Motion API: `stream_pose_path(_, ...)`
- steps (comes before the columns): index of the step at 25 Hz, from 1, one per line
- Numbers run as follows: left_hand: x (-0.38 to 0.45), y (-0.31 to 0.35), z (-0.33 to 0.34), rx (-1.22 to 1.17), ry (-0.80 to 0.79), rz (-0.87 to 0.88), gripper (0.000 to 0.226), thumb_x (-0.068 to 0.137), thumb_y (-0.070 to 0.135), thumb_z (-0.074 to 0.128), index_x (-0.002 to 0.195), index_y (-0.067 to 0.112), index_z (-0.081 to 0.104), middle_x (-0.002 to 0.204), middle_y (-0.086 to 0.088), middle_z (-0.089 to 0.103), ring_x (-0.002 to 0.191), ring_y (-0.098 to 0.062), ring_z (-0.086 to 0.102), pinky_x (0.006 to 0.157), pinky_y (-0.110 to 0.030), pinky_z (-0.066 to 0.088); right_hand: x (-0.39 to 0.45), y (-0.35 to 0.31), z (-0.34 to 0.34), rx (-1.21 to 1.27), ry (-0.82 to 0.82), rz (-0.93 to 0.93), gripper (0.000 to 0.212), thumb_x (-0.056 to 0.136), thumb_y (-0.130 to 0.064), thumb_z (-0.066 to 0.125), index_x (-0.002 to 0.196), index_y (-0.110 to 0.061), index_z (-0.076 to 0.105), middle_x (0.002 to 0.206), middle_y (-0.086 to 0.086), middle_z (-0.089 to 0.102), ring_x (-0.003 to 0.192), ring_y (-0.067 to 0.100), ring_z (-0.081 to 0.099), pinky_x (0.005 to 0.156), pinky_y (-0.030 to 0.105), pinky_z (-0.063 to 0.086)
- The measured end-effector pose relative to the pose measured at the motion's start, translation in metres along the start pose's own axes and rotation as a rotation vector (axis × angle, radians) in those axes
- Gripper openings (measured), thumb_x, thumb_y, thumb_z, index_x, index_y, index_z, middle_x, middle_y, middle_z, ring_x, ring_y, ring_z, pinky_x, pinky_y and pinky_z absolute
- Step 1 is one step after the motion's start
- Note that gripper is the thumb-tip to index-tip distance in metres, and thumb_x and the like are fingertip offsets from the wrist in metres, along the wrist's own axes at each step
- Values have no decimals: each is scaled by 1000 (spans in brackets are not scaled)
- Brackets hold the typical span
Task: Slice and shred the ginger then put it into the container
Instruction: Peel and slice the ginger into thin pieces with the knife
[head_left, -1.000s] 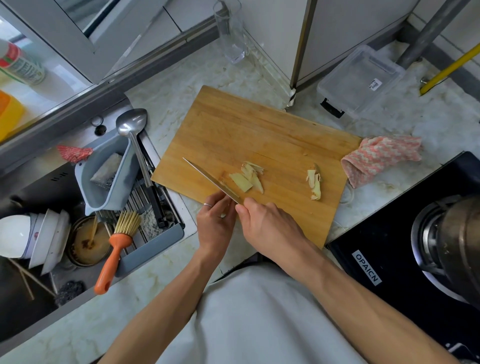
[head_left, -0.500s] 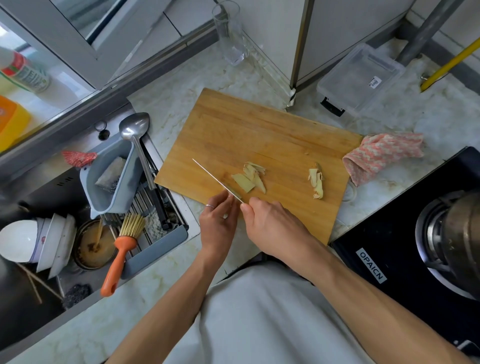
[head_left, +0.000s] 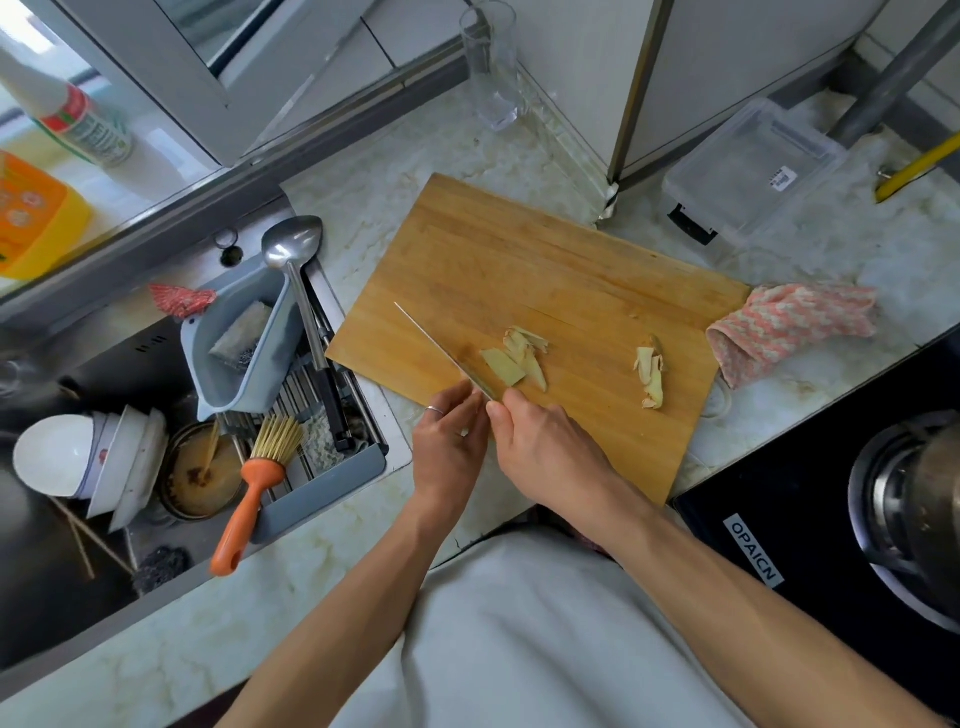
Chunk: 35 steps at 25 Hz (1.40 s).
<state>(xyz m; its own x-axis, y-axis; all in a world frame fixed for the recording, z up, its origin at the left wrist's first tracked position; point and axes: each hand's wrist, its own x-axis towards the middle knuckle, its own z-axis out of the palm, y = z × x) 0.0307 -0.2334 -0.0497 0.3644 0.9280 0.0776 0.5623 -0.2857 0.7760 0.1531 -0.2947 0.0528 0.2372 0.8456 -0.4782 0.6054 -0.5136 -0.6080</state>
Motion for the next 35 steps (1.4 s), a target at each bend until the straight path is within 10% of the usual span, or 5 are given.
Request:
stream_pose_path(5, 1, 5, 0, -13, 59, 58, 16, 86, 4, 66, 95, 4, 79, 106, -10, 68, 87, 2, 56, 74, -1, 39, -17, 5, 3, -152, 45, -16, 29, 108, -42, 26, 93, -19, 34, 69, 0, 40, 68, 34, 47, 61, 35, 34)
stream_pose_path(13, 1, -3, 5, -29, 39, -7, 20, 88, 13, 69, 106, 6, 77, 115, -12, 69, 97, -18, 68, 83, -23, 55, 8, 15, 8, -19, 40, -41, 29, 107, -42, 28, 90, -19, 34, 63, -1, 41, 64, 33, 44, 60, 34, 32)
stream_pose_path(24, 1, -2, 0, -12, 65, 45, 14, 86, 5, 70, 96, 8, 79, 106, -9, 70, 88, 1, 58, 76, -3, 41, -3, 19, 27, -210, 149, -121, 29, 108, -43, 24, 101, -19, 38, 73, 10, 63, 68, 36, 65, 53, 33, 34)
stream_pose_path(35, 4, -1, 2, -51, 50, 6, 19, 86, 7, 75, 106, 6, 77, 115, -10, 70, 97, -15, 69, 88, -9, 47, -2, 24, 3, 148, 118, -35, 39, 108, -38, 33, 72, -24, 32, 54, -5, 41, 52, 20, 38, 57, 34, 27)
